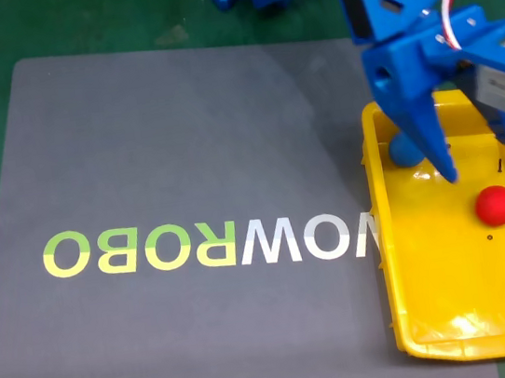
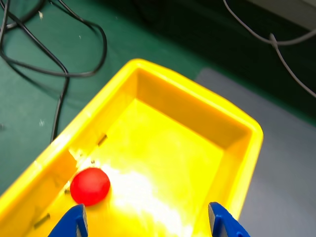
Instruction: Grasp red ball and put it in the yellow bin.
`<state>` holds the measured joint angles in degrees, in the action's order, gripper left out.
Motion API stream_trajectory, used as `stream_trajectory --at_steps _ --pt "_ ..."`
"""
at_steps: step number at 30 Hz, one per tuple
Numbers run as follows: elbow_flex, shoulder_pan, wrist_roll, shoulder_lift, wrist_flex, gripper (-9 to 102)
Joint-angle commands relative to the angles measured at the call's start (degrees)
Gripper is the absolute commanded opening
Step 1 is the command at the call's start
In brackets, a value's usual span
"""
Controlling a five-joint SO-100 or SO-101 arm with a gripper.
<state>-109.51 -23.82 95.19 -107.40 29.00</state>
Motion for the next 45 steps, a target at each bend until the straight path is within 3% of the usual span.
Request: stream_trajectory --at_steps 1,11,16,30,32,34,45 --pt "-7.82 2.90 0.62 -11.78 -0.62 27" --pt "-43.95 16.35 5.10 -46.32 0.79 26" --pt "-55.46 22.24 7.12 -61.70 9.05 25" --pt "-68.03 30.59 6.06 -83.06 29.18 24" --pt "-68.03 30.67 4.83 -83.06 31.64 17" --pt "-68.03 30.67 2.99 -83.06 33.57 1" --pt "-68.03 30.59 1.58 -83.06 49.92 0"
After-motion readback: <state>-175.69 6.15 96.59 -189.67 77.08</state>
